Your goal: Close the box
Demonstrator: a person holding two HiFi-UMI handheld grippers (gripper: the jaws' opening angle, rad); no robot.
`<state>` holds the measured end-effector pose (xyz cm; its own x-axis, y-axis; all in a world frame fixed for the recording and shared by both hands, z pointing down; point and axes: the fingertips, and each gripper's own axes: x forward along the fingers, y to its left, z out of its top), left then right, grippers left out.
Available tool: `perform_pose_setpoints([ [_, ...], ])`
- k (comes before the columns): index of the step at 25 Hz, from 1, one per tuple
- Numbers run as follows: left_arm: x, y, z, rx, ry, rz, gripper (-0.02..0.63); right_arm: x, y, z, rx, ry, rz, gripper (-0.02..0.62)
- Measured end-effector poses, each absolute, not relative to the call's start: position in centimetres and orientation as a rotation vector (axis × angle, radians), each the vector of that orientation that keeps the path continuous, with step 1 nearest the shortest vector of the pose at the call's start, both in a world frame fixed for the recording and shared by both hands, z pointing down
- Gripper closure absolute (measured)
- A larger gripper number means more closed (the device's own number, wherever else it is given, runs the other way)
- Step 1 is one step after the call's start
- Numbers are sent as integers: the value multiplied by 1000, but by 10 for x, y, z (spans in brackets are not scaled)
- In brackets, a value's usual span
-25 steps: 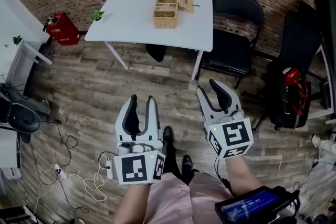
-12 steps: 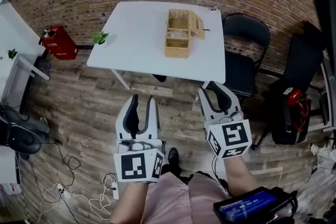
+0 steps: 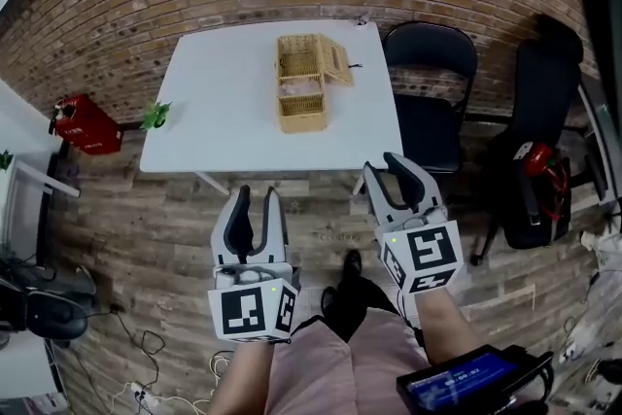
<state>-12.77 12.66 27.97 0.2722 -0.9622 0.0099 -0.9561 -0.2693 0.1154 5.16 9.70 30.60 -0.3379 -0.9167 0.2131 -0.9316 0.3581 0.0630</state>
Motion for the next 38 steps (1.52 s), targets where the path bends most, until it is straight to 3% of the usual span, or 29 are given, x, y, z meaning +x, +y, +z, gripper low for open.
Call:
perform_pose_setpoints([
  [22, -105, -71, 321, 2416, -1782, 95, 459, 106, -100, 381, 1730, -2284, 298, 471],
  [38, -94, -167, 285, 2456, -1838, 32, 457, 122, -206, 354, 1750, -2319, 231, 471],
])
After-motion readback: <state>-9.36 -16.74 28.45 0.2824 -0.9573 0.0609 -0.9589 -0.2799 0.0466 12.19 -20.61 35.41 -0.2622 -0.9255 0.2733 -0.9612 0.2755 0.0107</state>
